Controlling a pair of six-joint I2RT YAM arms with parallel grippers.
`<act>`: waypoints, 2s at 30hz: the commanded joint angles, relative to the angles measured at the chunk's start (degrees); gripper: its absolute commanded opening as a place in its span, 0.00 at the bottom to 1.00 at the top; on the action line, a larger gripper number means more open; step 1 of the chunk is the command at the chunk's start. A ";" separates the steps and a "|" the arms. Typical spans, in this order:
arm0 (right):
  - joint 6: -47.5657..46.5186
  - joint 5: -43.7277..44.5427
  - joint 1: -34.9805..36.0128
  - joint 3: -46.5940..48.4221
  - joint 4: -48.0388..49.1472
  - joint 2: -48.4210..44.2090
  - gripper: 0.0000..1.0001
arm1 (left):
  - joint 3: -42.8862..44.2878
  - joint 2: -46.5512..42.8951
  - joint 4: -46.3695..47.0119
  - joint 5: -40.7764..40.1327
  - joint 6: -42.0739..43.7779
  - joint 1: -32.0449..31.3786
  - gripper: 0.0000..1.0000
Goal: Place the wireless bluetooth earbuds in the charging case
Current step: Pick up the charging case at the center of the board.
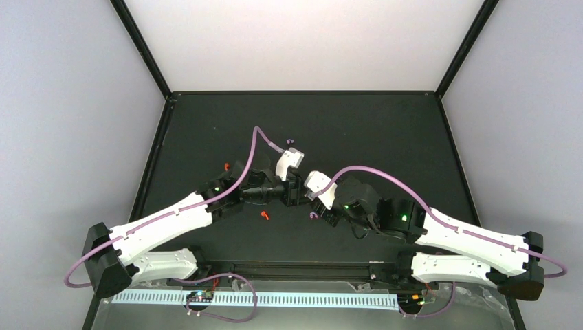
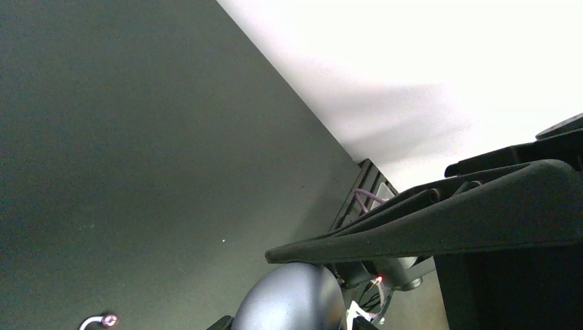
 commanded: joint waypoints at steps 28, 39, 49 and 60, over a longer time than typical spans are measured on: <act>1.17 4.29 0.49 -2.04 6.04 -3.98 0.01 | -5.67 -5.55 4.71 4.34 -6.40 -0.77 0.41; 1.39 3.45 0.49 -1.99 6.87 -4.27 0.01 | -6.07 -4.86 6.64 6.26 -7.26 -0.77 0.42; 1.02 2.81 0.48 -1.68 7.26 -3.98 0.01 | -5.46 -3.25 7.80 7.47 -7.41 -1.20 0.39; 1.08 2.60 0.48 -1.80 7.21 -4.51 0.01 | -5.36 -3.03 8.13 7.15 -7.17 -1.48 0.20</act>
